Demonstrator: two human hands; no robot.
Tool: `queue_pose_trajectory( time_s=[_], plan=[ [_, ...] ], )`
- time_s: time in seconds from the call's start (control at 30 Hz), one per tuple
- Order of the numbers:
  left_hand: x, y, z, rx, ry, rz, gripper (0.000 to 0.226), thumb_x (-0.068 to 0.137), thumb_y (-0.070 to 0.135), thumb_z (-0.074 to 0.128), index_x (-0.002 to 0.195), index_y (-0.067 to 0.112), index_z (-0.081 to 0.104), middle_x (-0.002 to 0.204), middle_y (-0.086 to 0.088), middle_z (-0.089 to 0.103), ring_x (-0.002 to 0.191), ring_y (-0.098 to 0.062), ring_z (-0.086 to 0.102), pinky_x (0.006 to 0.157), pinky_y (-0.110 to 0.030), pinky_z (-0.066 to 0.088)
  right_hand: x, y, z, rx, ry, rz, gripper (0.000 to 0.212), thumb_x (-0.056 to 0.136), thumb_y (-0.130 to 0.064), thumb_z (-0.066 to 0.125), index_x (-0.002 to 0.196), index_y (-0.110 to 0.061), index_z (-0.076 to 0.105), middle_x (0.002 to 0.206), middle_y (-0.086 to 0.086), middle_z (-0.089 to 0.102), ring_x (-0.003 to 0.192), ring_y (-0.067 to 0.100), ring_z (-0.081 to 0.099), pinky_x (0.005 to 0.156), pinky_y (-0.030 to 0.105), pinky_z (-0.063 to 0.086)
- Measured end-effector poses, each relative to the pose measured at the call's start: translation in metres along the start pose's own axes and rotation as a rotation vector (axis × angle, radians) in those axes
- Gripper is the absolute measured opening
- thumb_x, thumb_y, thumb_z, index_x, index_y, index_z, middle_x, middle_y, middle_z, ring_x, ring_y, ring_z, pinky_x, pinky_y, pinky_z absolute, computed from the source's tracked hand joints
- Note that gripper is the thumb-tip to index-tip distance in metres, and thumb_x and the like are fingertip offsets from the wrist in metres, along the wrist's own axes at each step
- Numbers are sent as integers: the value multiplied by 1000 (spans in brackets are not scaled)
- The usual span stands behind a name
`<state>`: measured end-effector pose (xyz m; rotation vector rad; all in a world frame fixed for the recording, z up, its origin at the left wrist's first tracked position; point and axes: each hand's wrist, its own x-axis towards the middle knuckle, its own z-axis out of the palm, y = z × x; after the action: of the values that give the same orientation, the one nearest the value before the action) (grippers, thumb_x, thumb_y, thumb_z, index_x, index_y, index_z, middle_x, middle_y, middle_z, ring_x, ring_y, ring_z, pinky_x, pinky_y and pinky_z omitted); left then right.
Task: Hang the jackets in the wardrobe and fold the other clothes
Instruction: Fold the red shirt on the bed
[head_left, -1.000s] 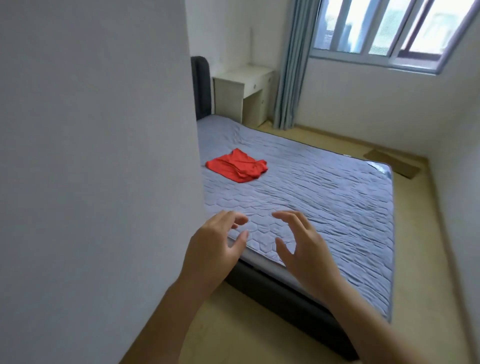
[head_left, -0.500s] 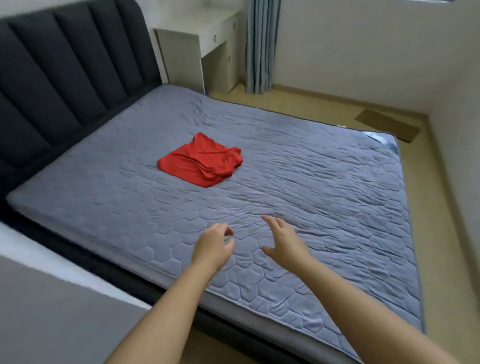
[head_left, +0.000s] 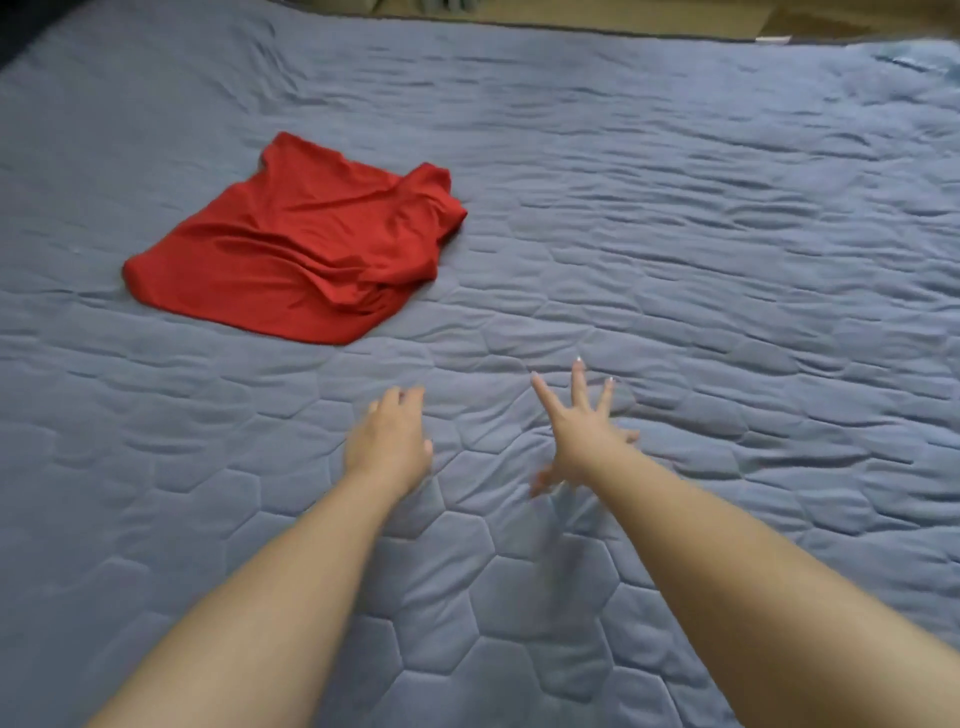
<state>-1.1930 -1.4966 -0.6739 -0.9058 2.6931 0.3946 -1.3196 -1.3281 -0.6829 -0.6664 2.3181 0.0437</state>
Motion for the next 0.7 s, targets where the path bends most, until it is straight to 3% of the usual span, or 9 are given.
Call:
queue_pose_trajectory(
  time_s=[0.17, 0.27, 0.43, 0.5, 0.57, 0.63, 0.7],
  plan=[
    [104, -32, 28, 110, 198, 76, 60, 81, 8, 56, 139, 17, 41, 152, -11, 25, 142, -29, 18, 110, -45, 28, 74, 9, 38, -18, -103, 107, 133, 62, -38, 88, 142, -55, -18, 150, 0, -41, 139, 48, -24, 96, 79, 22],
    [163, -36, 18, 129, 338, 91, 72, 78, 8, 61, 144, 17, 33, 157, -12, 16, 145, -32, 11, 112, -48, 22, 91, 8, 44, -2, -115, 142, 141, 55, -39, 91, 135, -61, -23, 146, -2, -46, 137, 49, -27, 93, 81, 22],
    [230, -42, -1, 207, 221, -73, 88, 82, 25, 69, 151, 24, 15, 160, -10, 9, 146, -36, 0, 111, -63, 6, 96, 12, 50, 3, -90, 139, 143, 52, -41, 91, 131, -64, -26, 144, -2, -48, 136, 49, -28, 91, 82, 20],
    [242, -44, 5, 200, 196, -115, 67, 86, 26, 65, 144, 21, 31, 154, -10, 27, 145, -33, 12, 109, -67, 1, 99, 15, 53, 13, -80, 137, 144, 51, -41, 91, 128, -65, -28, 141, -3, -51, 135, 49, -30, 90, 83, 18],
    [246, -44, 12, 195, 326, -74, 34, 90, 7, 52, 124, 13, 49, 126, -17, 56, 124, -35, 48, 112, -63, 8, 102, 18, 53, 17, -71, 136, 145, 50, -40, 92, 126, -66, -28, 140, -3, -52, 135, 49, -31, 89, 83, 17],
    [244, -45, 9, 181, 390, -30, 30, 87, -3, 45, 115, 8, 52, 104, -23, 64, 100, -40, 61, 111, -53, 23, 104, 20, 55, 26, -47, 132, 145, 49, -39, 92, 127, -67, -27, 140, -4, -52, 134, 49, -32, 88, 84, 17],
    [234, -48, 0, 92, 340, -8, 33, 86, 0, 48, 119, 6, 49, 102, -29, 63, 97, -45, 60, 94, -47, 38, 103, 20, 53, 25, -32, 122, 144, 50, -38, 92, 129, -66, -24, 142, -4, -50, 135, 49, -31, 88, 84, 16]
  ],
)
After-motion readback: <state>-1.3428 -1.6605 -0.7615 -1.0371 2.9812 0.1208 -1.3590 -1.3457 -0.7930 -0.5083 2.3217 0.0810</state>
